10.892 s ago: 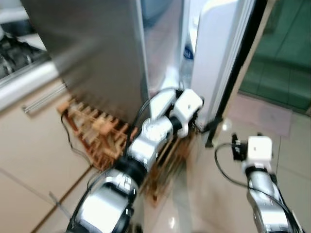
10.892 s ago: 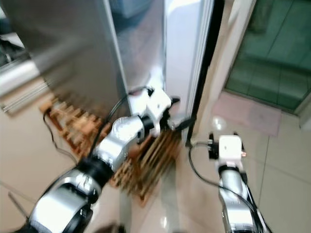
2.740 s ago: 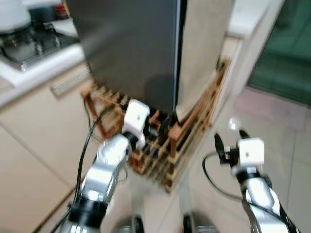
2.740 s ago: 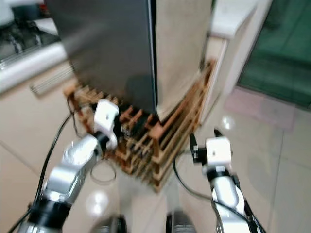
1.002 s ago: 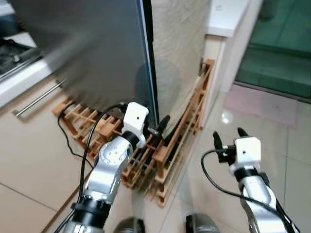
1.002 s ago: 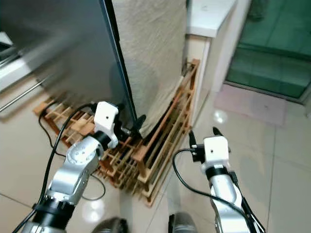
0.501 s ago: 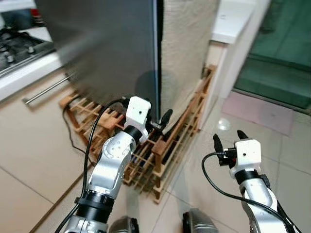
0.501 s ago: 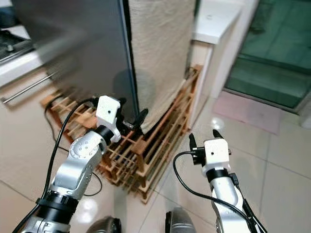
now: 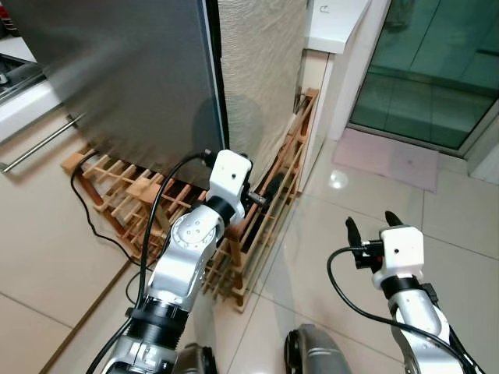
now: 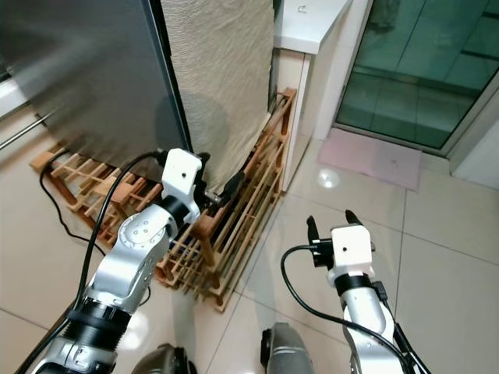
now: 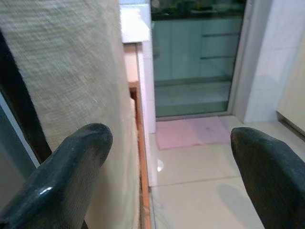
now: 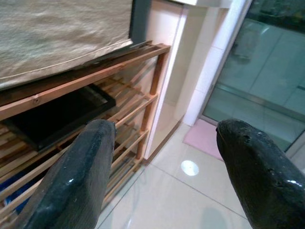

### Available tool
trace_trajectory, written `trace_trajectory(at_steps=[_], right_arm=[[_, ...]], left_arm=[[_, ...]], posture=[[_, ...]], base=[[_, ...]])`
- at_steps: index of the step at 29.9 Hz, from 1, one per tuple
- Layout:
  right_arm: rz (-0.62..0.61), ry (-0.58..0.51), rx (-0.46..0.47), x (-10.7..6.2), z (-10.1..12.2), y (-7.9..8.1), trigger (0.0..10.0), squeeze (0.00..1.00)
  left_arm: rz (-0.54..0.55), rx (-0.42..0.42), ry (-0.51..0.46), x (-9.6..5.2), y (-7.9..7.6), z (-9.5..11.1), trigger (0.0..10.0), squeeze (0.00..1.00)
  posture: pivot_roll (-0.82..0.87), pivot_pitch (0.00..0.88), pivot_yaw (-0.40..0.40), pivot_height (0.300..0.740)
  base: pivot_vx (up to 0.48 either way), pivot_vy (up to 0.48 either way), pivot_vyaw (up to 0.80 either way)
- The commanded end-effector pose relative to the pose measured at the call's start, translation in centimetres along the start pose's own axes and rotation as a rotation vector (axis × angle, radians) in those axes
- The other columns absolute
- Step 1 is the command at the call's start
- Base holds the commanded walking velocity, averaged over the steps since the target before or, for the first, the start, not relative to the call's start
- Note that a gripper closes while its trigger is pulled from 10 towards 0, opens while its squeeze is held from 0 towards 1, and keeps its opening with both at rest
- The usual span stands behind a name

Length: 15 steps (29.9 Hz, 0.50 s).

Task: Restocking fridge

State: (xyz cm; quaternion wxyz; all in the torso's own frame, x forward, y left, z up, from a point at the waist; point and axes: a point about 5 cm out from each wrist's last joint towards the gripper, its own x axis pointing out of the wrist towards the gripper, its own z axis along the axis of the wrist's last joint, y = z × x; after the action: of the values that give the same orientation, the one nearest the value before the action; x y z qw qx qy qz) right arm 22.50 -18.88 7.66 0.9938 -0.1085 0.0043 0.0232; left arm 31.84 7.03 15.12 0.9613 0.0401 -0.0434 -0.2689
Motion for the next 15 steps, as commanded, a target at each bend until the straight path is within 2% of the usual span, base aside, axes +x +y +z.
trace_trajectory(at_steps=[1,8,15], right_arm=[[0.01,-0.009,-0.008,-0.1,0.3,-0.2,10.0,0.1],[0.0,-0.003,-0.015,-0.2,0.3,-0.7,10.0,0.1],[0.007,0.015,-0.011,-0.3,0.1,-0.8,10.0,0.1]], left_arm=[[0.026,0.008,-0.008,0.1,0.6,0.5,10.0,0.0],[0.029,0.003,-0.021,-0.2,0.8,1.4,10.0,0.0],[0.056,0.007,0.01,-1.7,1.3,0.9,10.0,0.0]], posture=[[-0.18,0.098,0.021,0.693],[-0.18,0.114,0.011,0.693],[-0.17,0.122,0.003,0.693]], base=[[0.0,0.0,0.0],[0.0,0.0,0.0],[0.0,0.0,0.0]])
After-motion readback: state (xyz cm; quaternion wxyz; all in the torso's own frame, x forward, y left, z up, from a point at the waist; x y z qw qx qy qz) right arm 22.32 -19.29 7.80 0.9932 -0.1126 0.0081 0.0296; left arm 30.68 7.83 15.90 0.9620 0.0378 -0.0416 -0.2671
